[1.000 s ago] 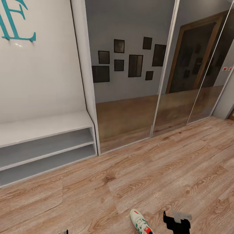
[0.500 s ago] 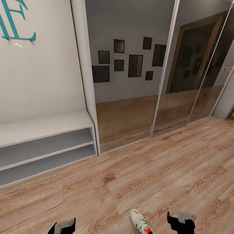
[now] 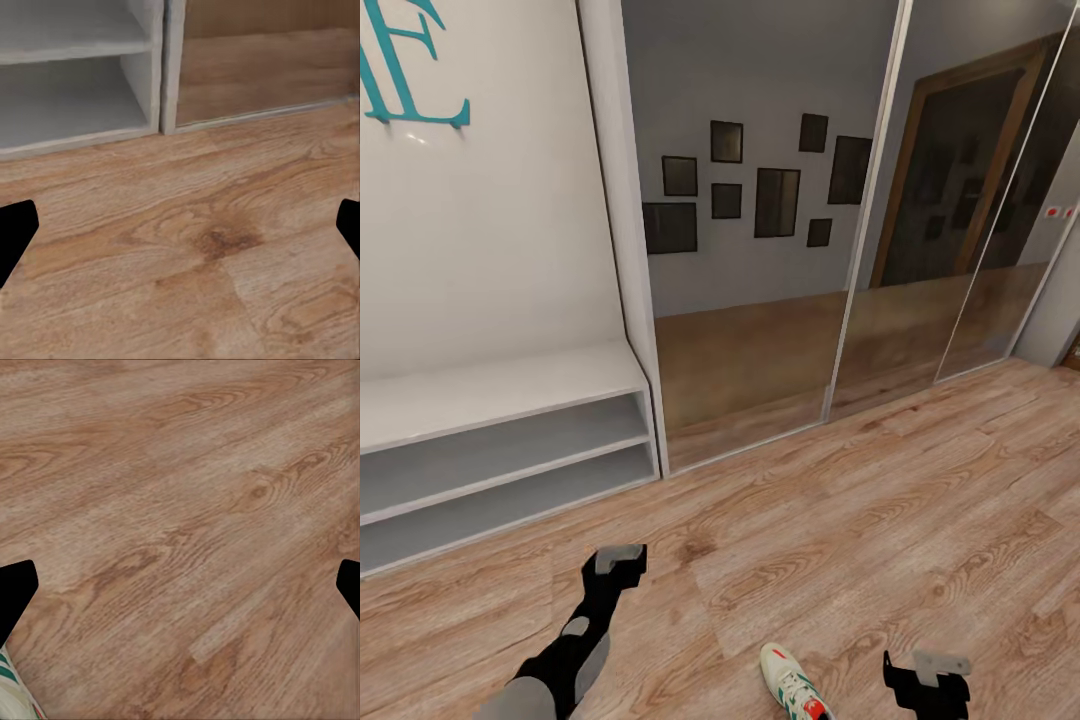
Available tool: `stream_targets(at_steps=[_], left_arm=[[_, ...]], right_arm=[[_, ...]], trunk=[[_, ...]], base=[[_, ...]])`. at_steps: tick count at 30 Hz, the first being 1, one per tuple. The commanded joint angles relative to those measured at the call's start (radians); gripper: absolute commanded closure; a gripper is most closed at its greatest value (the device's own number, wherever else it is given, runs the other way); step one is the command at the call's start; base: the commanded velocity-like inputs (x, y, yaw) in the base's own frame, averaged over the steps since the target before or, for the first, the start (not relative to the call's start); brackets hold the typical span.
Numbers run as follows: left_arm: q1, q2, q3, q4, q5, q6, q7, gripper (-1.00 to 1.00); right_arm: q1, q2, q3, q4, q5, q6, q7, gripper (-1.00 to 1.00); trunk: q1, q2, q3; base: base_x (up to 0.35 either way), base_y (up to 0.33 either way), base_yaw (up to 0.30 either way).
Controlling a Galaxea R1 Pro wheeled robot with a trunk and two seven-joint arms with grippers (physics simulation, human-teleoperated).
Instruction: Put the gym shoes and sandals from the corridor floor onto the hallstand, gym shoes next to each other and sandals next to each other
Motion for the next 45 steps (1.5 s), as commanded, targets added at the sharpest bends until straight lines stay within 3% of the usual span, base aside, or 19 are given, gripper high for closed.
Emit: stream_targets(at_steps=[1,15,24,45], left_arm=[[0.049,-0.004,-0.001,0.0,-0.005,-0.003,0.002,-1.0],[0.053,-0.011,-0.054,-0.028,-0.007,-0.003,0.004,-1.0],[0.059,-0.01,-0.056,-0.066,-0.007,-0.003,0.004,-1.0],[0.063,-0.009,-0.056,-0.092,-0.007,-0.003,0.004,-1.0]], right_arm=[[-0.001,-0.001,0.009,0.001,-0.008,-0.003,-0.003,-1.0],[-0.001,0.0,0.009,0.001,-0.006,-0.003,-0.003,-1.0],[-0.001,0.0,0.008,0.003,-0.006,-0.003,-0.003,-1.0],[0.0,0.001,0.008,0.004,-0.006,-0.003,-0.004,-1.0]], trunk=[[0.0,0.0,-0.001],[0.0,0.0,-0.001],[0.0,0.0,-0.001],[0.0,0.0,-0.001]], base=[[0.035,-0.005,0.0],[0.148,-0.14,0.115],[0.096,-0.12,0.196],[-0.091,-0.024,0.009]])
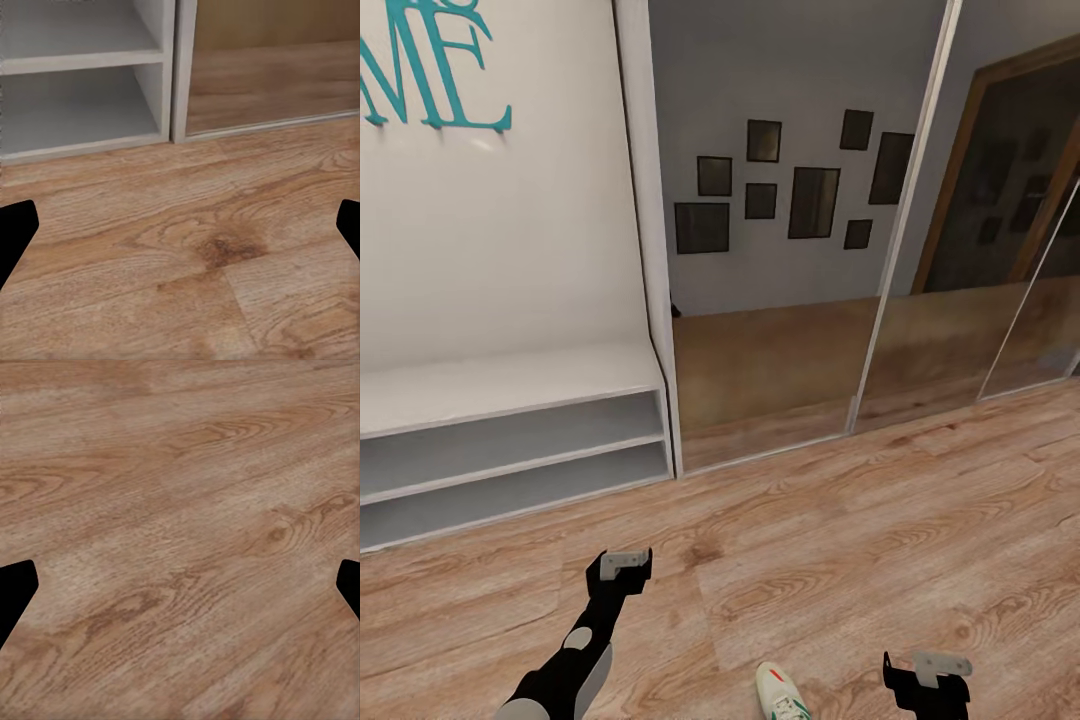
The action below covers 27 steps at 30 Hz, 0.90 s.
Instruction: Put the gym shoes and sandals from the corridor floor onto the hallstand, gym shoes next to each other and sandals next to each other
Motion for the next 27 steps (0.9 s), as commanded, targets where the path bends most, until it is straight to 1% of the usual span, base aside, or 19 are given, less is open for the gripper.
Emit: stream_targets(at_steps=[1,7,14,22,24,27], left_arm=[[-0.001,-0.001,0.006,0.001,-0.005,-0.003,0.0,-1.0],[-0.001,-0.001,0.005,0.001,-0.005,-0.003,0.0,-1.0],[-0.001,0.0,0.004,0.001,-0.005,-0.003,0.0,-1.0],[-0.001,0.0,0.001,0.001,-0.005,-0.003,-0.002,-1.0],[-0.001,0.0,0.0,0.001,-0.006,-0.003,-0.003,-1.0],[-0.001,0.0,-0.001,0.001,-0.006,-0.003,-0.01,-1.0]], right_arm=[[0.0,0.0,0.009,0.001,-0.009,-0.003,-0.003,-1.0],[-0.001,0.0,0.009,0.001,-0.009,-0.003,-0.003,-1.0],[-0.001,0.001,0.01,0.001,-0.008,-0.003,-0.002,-1.0],[-0.001,0.005,0.011,0.001,-0.006,-0.003,-0.001,-1.0],[-0.001,0.006,0.013,0.0,-0.001,-0.002,-0.001,-1.0],[-0.001,0.008,0.031,-0.004,0.021,0.0,0.0,-1.0]], trunk=[[0.0,0.0,-0.001],[0.0,0.0,-0.001],[0.0,0.0,-0.001],[0.0,0.0,-0.001],[0.0,0.0,-0.001],[0.0,0.0,-0.001]], base=[[-0.006,-0.001,0.0],[-0.024,0.0,0.0],[-0.189,0.0,0.0],[-0.036,0.0,0.0],[-0.008,0.0,0.0],[-0.005,0.0,0.0]])
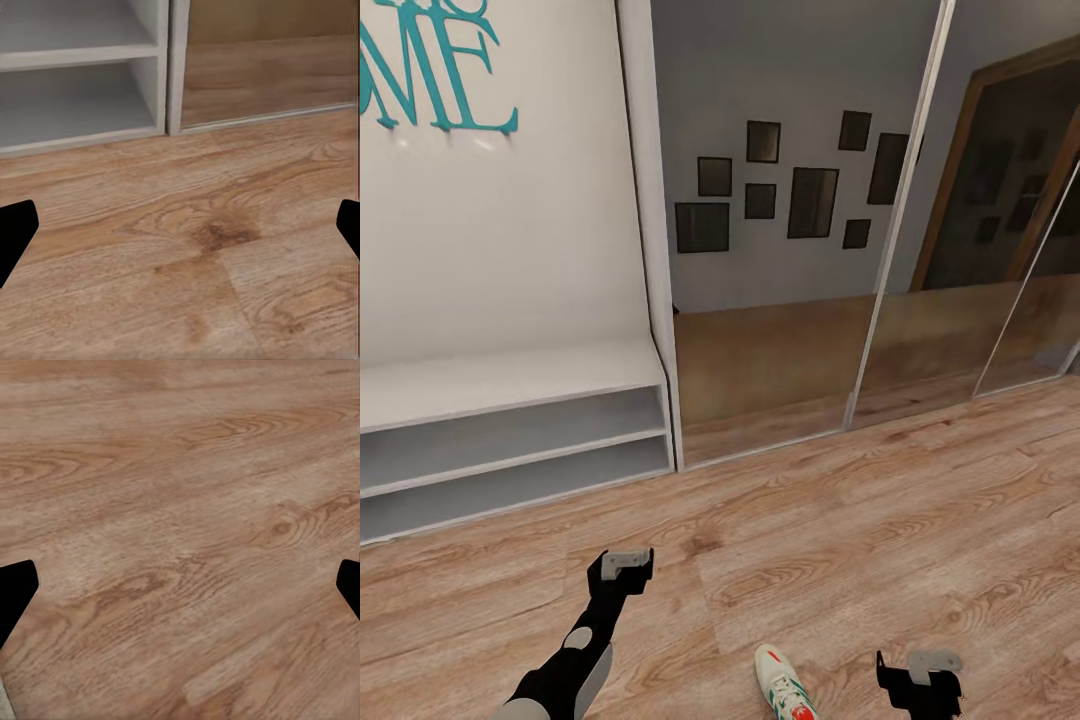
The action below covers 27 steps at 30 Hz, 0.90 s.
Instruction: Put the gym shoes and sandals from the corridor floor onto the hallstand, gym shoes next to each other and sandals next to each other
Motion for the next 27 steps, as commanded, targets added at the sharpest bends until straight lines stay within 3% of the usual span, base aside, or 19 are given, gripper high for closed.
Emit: stream_targets(at_steps=[1,7,13,20,27], left_arm=[[-0.001,-0.001,0.006,0.001,-0.005,-0.003,-0.004,-1.0],[-0.011,0.002,0.008,0.001,-0.004,0.005,-0.066,-1.0],[-0.03,0.006,0.01,0.002,-0.003,0.016,-0.185,-1.0],[-0.062,0.015,0.01,0.003,-0.005,0.021,-0.297,-1.0],[-0.075,0.018,0.009,0.005,-0.008,0.022,-0.329,-1.0]], right_arm=[[-0.001,0.0,0.018,-0.002,0.006,-0.001,-0.004,-1.0],[-0.001,0.003,0.077,-0.053,0.084,0.003,0.019,-1.0],[-0.001,0.0,0.099,-0.147,0.123,0.032,0.131,-1.0],[-0.011,-0.007,0.102,-0.257,0.135,0.2,0.299,-1.0],[-0.021,-0.011,0.101,-0.326,0.137,0.358,0.355,-1.0]], trunk=[[0.0,0.0,-0.001],[0.0,0.0,-0.001],[0.0,0.0,-0.001],[0.0,0.0,-0.001],[0.0,0.0,-0.001]], base=[[-0.003,0.0,0.0],[-0.001,0.0,0.0],[0.0,0.0,0.0],[0.0,0.0,0.0],[0.0,0.0,0.0]])
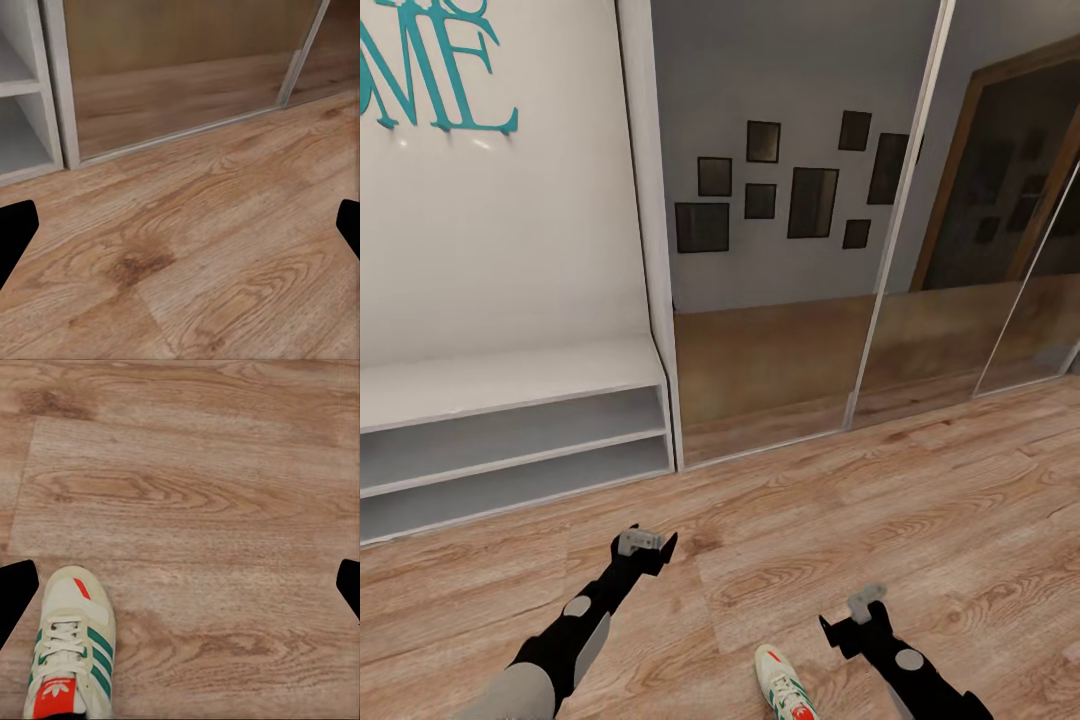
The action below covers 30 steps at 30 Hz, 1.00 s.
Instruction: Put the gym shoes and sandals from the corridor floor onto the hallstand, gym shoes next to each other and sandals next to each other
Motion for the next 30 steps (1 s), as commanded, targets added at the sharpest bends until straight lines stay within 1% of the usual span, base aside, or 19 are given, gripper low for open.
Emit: stream_targets(at_steps=[1,6,14,20,25,30], left_arm=[[-0.001,0.0,0.007,0.001,-0.006,-0.002,-0.007,-1.0],[-0.003,0.002,0.006,0.001,-0.006,0.002,-0.012,-1.0],[-0.002,0.002,0.004,-0.001,-0.008,0.01,-0.015,-1.0],[-0.001,-0.001,0.003,-0.003,-0.012,0.01,-0.015,-1.0],[-0.001,-0.001,0.004,-0.003,-0.035,0.011,-0.015,-1.0],[-0.001,0.0,0.005,-0.003,-0.058,0.014,-0.014,-1.0]], right_arm=[[-0.001,-0.001,0.001,-0.004,0.008,0.009,0.004,-1.0],[-0.003,-0.001,0.001,-0.014,0.008,0.039,0.012,-1.0],[-0.003,-0.001,0.0,-0.018,0.008,0.051,0.015,-1.0],[-0.004,-0.001,-0.029,-0.017,0.008,0.053,0.015,-1.0],[-0.004,-0.001,-0.048,-0.016,0.009,0.054,0.015,-1.0],[-0.004,0.0,-0.054,-0.015,0.01,0.054,0.015,-1.0]], trunk=[[0.0,0.0,-0.001],[0.0,0.0,-0.001],[0.0,0.0,-0.001],[0.0,0.0,-0.001],[0.0,0.0,-0.001],[0.0,0.0,-0.001]], base=[[0.0,0.0,0.0],[0.0,0.0,0.0],[0.0,0.0,0.0],[0.0,0.0,0.0],[0.0,0.0,0.0],[0.0,0.0,0.0]])
